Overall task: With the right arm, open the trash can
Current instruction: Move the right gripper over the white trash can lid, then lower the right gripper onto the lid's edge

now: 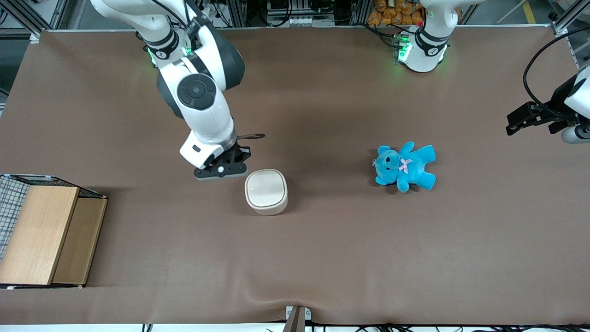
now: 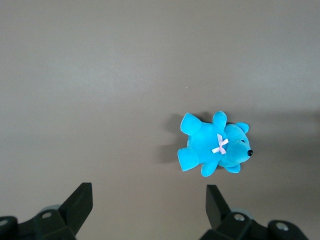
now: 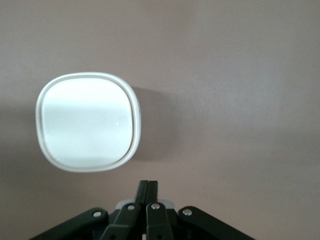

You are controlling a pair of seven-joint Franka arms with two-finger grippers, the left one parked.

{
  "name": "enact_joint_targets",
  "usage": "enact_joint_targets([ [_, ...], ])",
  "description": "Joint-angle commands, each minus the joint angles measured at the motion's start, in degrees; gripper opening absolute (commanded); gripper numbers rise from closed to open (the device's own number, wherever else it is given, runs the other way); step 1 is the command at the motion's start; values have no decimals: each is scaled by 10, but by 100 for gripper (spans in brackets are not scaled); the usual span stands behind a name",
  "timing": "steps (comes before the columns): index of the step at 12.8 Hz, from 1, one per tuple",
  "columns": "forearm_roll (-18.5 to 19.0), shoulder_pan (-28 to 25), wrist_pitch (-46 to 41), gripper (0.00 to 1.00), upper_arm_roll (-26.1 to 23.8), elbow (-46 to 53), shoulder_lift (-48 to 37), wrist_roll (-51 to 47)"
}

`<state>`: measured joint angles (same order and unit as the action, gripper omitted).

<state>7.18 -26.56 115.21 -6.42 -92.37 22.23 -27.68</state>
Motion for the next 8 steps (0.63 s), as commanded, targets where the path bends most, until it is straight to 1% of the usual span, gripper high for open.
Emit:
enact_joint_targets([
  [1, 20, -12, 1, 0, 7, 56, 47, 1],
  [3, 21, -24, 2, 0, 26, 85, 72, 41],
  [7, 20, -39, 4, 0, 38, 131, 117, 56],
  [8, 19, -43, 15, 0, 38, 136, 125, 61],
])
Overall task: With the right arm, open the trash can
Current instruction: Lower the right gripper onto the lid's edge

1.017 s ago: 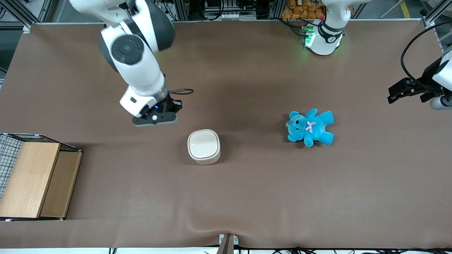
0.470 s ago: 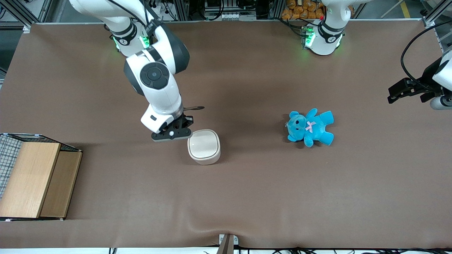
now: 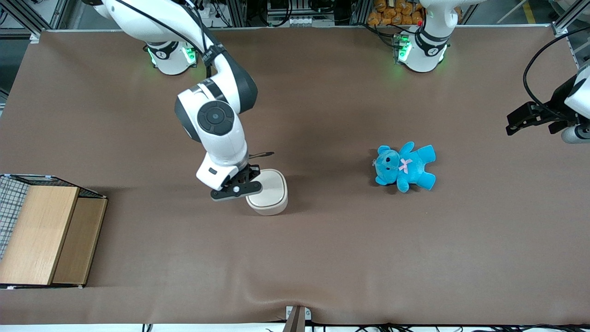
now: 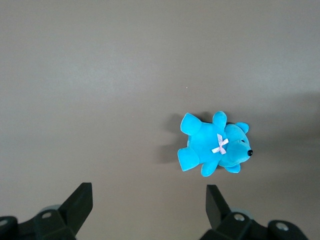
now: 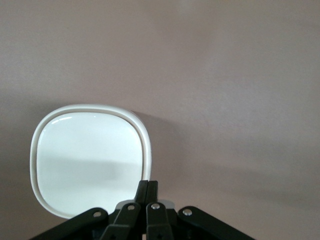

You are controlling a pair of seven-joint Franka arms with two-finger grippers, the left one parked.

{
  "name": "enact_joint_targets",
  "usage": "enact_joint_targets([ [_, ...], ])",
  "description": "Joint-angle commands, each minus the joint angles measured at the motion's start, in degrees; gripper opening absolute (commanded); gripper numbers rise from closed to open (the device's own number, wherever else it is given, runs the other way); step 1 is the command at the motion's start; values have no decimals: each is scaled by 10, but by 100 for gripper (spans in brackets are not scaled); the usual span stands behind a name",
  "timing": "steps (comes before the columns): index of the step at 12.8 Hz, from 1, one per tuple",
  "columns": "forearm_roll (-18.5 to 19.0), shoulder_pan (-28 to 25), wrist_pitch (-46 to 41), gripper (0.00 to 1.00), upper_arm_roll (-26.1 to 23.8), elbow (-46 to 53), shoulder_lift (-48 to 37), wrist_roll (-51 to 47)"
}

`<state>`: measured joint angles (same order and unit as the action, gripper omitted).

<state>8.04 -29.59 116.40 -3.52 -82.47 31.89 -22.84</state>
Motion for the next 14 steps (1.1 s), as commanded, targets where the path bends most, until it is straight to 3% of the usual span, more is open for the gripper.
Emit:
enact_joint_targets([
  [1, 8, -14, 15, 0, 9, 37, 36, 12],
  [14, -19, -17, 27, 0, 12, 33, 59, 12],
])
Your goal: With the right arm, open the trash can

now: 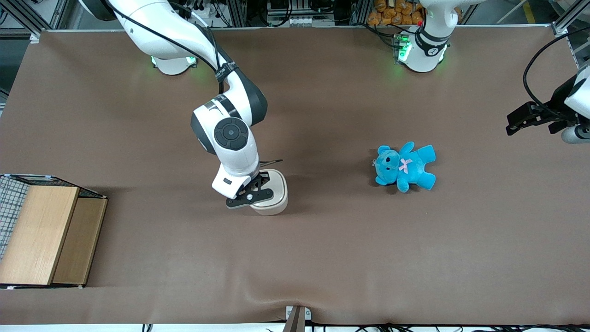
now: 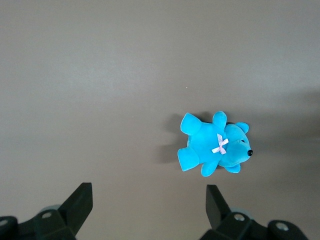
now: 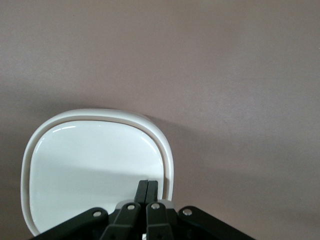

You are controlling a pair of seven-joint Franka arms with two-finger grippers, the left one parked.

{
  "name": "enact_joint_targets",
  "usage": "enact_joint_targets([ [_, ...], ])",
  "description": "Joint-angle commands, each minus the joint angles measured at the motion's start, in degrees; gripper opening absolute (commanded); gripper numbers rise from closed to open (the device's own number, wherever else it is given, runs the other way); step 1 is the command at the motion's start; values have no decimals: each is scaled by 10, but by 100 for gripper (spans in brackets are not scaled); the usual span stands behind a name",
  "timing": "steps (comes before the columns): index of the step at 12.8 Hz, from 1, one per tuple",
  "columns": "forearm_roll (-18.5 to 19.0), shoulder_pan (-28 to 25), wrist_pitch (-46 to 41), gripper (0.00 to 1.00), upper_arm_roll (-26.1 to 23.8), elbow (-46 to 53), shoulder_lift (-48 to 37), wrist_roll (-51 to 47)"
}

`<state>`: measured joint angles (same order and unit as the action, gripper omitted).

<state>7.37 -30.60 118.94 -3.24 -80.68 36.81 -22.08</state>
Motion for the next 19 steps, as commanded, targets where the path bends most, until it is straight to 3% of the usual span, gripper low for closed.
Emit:
enact_joint_targets([
  [1, -13, -8, 1, 0, 9, 14, 11, 4],
  [19, -28, -18, 29, 0, 23, 3, 18, 5],
])
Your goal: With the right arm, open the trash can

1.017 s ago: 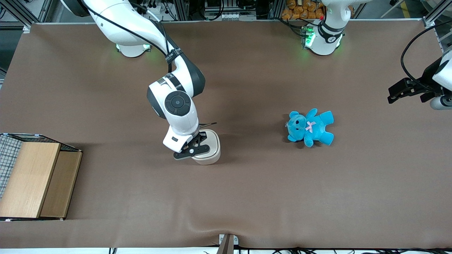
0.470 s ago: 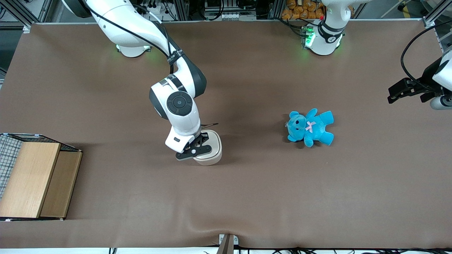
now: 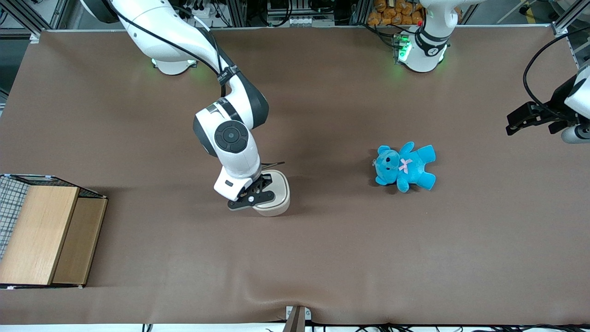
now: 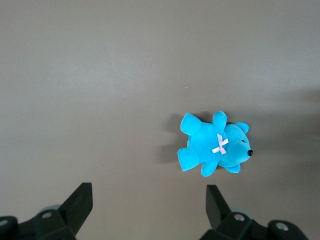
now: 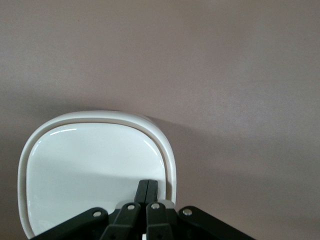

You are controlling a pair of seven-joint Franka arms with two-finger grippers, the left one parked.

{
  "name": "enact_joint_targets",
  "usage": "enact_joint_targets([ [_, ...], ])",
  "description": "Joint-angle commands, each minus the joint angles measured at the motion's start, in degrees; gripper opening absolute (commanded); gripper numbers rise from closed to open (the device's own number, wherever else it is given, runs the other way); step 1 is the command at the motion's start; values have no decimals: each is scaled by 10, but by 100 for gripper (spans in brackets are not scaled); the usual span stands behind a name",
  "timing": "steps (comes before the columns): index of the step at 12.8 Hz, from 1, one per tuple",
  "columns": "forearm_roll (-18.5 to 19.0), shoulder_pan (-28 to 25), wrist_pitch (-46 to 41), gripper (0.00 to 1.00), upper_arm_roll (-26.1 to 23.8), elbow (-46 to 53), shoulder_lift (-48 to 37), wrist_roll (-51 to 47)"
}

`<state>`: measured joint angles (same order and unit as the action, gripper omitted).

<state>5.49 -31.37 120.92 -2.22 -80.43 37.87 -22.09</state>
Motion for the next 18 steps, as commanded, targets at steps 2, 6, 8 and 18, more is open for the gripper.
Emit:
enact_joint_targets([
  [2, -8, -11, 11, 0, 14, -2, 10, 4],
  [6, -10, -13, 14, 0, 17, -10, 10, 3],
  [8, -11, -14, 15, 0, 17, -10, 12, -1],
  [18, -55, -6, -60, 0, 16, -2, -68, 6],
])
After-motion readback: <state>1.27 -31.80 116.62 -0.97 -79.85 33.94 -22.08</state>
